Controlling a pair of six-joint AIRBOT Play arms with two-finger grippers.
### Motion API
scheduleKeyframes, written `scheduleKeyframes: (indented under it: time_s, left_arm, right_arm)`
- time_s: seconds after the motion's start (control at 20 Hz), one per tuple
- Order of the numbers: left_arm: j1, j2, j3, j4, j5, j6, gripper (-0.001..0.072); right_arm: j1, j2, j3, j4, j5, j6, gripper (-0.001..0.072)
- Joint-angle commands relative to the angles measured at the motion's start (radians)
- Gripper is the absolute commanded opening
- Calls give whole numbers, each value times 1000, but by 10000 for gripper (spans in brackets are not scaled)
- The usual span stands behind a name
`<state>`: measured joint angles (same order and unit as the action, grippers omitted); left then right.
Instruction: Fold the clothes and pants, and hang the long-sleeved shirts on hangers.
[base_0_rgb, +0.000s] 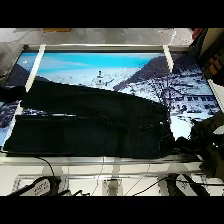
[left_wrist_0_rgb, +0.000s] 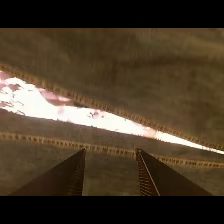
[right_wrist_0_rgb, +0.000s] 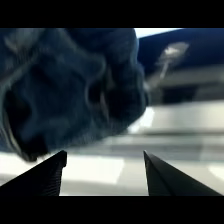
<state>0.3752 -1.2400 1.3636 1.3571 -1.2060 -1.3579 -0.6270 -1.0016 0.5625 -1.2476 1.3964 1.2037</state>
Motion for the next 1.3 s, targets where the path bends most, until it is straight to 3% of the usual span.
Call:
scheduleKeyframes:
  time_s: [0.0, 0.05, 0.1, 0.2, 0.25, 0.3, 0.45, 0.5, 0.55, 0.75, 0.9, 1.15, 1.25]
  left_arm:
    - [3, -6, -69, -13, 60, -56, 378]
    - [5, -10, -74, -2, 63, -56, 377]
    - [16, -16, -74, 26, 61, -66, 352]
    - [74, -21, -74, 94, 34, -211, 349]
    - [111, -22, -74, 109, 0, -236, 349]
    - [156, -21, -74, 114, -52, -227, 349]
    - [305, -21, -74, 143, -188, -111, 349]
    - [364, -21, -74, 143, -216, -69, 349]
    - [422, -21, -75, 143, -234, -41, 349]
    - [679, -22, -124, 91, -218, -40, 348]
    - [843, -22, -238, -35, -143, -26, 349]
    - [937, -25, -470, -66, -14, 142, 355]
    - [937, -50, -527, -142, 33, 224, 446]
  right_arm:
    - [-1, -72, -8, 89, -146, 16, 541]
    - [-1, -93, -8, 109, -164, 15, 470]
    - [-1, -113, -8, 118, -163, 15, 444]
    - [-1, -129, -8, 120, -110, 14, 443]
    - [-1, -129, -8, 118, -108, 14, 400]
    - [-1, -129, -8, 118, -110, 14, 335]
    - [-1, -129, -8, 111, -105, 5, 294]
    - [-1, -129, -8, 109, -106, 3, 161]
    - [-1, -129, -8, 110, -108, 3, 86]
    - [-1, -129, -8, 110, -103, 3, 49]
    - [-1, -129, -8, 110, -106, 3, 49]
    - [-1, -129, -8, 110, -106, 7, 49]
    - [-1, -129, -8, 110, -105, 8, 49]
